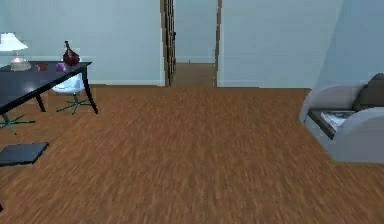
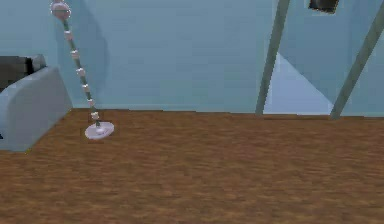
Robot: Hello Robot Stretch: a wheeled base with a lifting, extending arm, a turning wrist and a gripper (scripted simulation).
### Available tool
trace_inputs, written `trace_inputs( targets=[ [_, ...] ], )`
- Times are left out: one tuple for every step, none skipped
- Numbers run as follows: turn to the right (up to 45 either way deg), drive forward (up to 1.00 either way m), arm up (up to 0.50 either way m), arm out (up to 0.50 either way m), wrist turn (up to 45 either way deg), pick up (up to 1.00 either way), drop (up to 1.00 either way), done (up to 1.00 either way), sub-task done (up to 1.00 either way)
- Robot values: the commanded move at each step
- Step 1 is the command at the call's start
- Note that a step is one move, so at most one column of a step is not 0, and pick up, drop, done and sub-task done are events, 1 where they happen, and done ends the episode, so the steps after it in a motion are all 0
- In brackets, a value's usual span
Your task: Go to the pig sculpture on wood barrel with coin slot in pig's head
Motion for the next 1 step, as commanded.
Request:
trace_inputs(
  targets=[
    [0.0,1.0,0.0,0.0,0.0,0.0,0.0,0.0,0.0]
  ],
)
